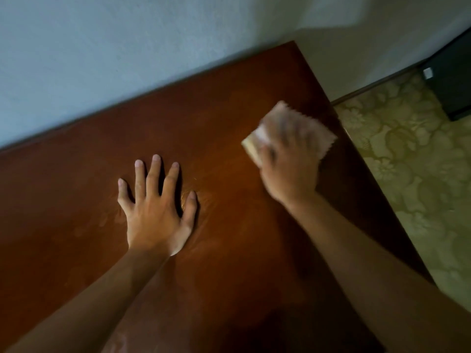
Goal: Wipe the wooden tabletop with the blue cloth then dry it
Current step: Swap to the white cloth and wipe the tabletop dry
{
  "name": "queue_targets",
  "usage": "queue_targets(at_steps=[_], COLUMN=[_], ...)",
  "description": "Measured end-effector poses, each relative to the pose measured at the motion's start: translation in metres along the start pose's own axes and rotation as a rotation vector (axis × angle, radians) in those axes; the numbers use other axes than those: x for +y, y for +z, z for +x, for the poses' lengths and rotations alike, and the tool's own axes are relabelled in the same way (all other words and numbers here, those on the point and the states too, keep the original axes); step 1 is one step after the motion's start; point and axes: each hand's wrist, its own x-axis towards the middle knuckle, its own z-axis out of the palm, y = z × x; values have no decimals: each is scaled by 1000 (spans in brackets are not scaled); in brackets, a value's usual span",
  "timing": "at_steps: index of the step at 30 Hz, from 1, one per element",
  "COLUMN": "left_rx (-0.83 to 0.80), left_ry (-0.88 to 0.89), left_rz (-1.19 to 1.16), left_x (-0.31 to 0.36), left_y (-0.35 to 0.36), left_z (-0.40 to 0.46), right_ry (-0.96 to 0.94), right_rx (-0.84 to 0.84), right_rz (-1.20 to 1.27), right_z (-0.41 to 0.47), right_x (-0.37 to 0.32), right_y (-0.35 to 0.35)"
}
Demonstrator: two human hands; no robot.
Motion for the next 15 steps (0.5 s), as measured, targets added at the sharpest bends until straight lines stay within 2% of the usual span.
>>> queue_targets(at_steps=[3,6,8,10,12,15], left_rx=[25,21,15,-7,-34,-35], left_ry=[9,13,22,38,55,63], left_rz=[-20,-47,-86,-153,-175,-105], left_x=[-3,-4,-5,-7,-13,-28], left_y=[2,0,-3,-7,-14,-23], left_z=[-1,-1,-1,0,-7,-38], right_ry=[-200,-316,-148,46,76,-212], right_rx=[16,-115,-95,-22,54,75], right_rz=[73,-185,-196,-58,104,108], right_z=[-38,-20,2,9,-8,-55], right_x=[-38,-9,20,31,-2,-74], right_y=[11,6,2,-6,-8,10])
